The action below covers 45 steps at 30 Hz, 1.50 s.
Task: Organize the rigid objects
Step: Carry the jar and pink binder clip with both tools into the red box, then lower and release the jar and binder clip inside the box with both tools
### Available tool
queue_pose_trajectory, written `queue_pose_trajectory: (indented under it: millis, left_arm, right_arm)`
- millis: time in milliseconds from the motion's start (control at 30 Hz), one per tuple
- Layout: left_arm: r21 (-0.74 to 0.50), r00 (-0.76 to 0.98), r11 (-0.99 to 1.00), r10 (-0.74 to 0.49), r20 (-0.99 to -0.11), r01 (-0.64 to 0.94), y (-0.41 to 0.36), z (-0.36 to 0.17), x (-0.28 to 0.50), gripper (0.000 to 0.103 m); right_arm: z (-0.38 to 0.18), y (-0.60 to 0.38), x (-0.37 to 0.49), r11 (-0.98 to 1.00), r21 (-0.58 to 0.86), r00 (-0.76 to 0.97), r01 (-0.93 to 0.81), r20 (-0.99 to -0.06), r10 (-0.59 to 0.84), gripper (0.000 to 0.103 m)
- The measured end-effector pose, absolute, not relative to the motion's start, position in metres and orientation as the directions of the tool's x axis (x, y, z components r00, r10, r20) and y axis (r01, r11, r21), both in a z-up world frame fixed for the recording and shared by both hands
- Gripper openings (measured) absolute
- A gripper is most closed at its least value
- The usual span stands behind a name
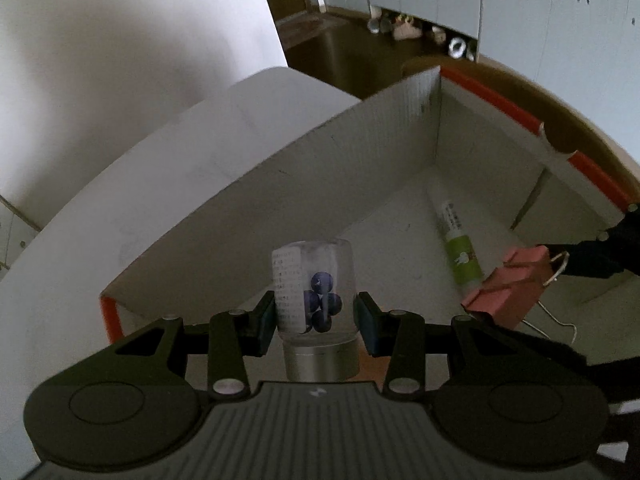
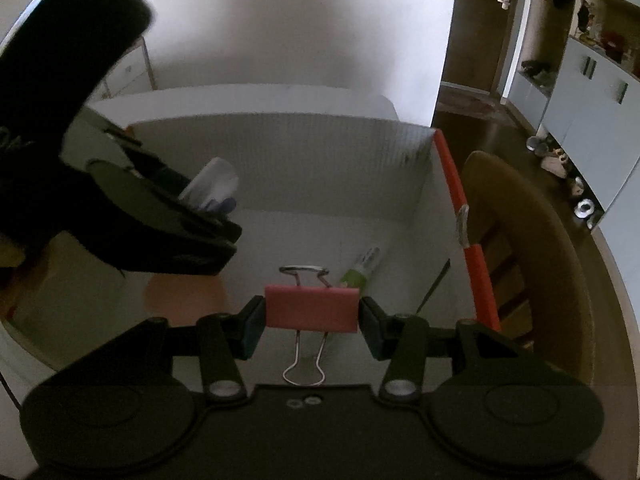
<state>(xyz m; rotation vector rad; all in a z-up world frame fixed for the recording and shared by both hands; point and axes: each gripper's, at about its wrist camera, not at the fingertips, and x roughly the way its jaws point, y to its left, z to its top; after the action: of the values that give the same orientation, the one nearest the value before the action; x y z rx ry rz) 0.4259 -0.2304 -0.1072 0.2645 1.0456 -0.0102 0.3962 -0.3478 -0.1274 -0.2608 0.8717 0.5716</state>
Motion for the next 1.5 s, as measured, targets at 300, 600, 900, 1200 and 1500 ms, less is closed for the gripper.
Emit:
queue_pose_trajectory:
  millis: [300, 600, 900, 1200, 1500]
  left_arm:
    - [0.247, 0.422, 0.954, 0.156, -0.893, 0.17, -0.239, -0.132, 0.442, 0.042]
    - [0.247, 0.374, 0.951, 0.163, -0.913, 0.188, -0.242, -0.145, 0.444, 0.042]
    - [0.238, 0.373, 0.955, 0.159, -0.914, 0.177, -0.243, -0.146, 0.439, 0.044]
    - [0.245, 0.417, 0.957, 0.16, -0.895, 0.158, -0.245, -0.131, 0.421, 0.058]
    - [0.208, 0.485, 0.973, 0.134, -0.864, 0.103, -0.23, -0.104, 0.399, 0.058]
  right_arm:
    - [-0.139, -0.341, 0.395, 0.811, 0.009, 0.464, -0.586, -0.816, 0.345, 0.049]
    - [-0.14, -0.345, 0.401, 0.824, 0.053, 0.435, -0.563, -0.829, 0.351, 0.05]
    - [-0.136, -0.349, 0.397, 0.836, 0.073, 0.433, -0.544, -0.829, 0.354, 0.054]
    - [-0.124, -0.353, 0.38, 0.834, 0.08, 0.448, -0.545, -0.813, 0.371, 0.061]
    - [-0.099, -0.361, 0.364, 0.83, 0.088, 0.475, -0.551, -0.785, 0.397, 0.068]
